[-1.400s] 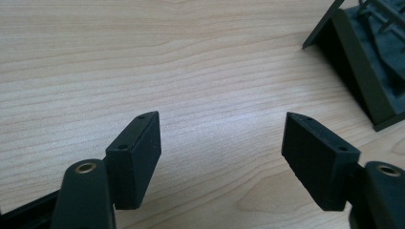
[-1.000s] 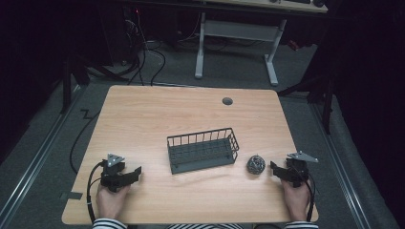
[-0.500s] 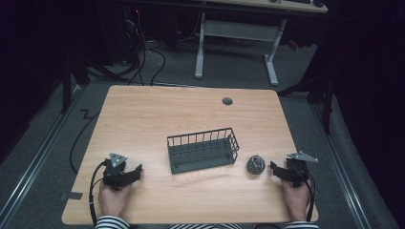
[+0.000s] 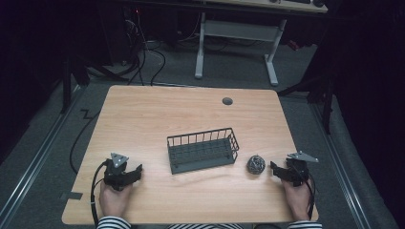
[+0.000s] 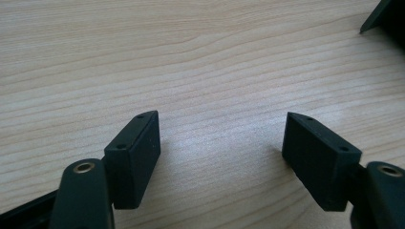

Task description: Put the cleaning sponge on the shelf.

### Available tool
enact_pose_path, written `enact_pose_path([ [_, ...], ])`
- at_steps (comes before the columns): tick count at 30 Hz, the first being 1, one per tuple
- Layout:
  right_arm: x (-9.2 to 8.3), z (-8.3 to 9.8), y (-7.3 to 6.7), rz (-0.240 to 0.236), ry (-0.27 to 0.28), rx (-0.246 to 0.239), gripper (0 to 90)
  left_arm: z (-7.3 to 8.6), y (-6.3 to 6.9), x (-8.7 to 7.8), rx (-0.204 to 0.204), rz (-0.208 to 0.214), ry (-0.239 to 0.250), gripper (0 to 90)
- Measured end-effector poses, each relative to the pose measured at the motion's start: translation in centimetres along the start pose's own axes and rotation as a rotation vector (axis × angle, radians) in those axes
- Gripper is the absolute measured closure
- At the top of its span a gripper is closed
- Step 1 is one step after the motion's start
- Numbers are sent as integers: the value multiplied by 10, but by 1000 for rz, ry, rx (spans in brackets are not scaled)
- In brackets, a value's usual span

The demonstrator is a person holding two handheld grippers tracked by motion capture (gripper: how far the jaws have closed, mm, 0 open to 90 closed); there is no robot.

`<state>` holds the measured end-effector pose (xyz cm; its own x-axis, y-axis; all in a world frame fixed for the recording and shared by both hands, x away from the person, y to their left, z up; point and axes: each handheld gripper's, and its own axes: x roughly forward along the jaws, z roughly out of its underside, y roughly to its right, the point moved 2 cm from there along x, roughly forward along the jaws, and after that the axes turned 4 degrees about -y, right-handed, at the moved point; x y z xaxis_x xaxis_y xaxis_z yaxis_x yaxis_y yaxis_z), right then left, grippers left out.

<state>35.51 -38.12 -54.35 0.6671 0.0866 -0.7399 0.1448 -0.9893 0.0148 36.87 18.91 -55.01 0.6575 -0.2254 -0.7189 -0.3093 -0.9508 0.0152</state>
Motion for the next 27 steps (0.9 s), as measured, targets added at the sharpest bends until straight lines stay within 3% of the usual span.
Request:
enact_pose_path([
  [11,-9,2,2,-40,-40,6,339,0,0,0,-3,-3,-2,289],
  [20,-33,1,1,-91,-5,-2,338,0,0,0,-3,-1,-2,286],
  [27,-46,2,-7,-132,10,-31,318,0,0,0,-4,-1,-1,290],
])
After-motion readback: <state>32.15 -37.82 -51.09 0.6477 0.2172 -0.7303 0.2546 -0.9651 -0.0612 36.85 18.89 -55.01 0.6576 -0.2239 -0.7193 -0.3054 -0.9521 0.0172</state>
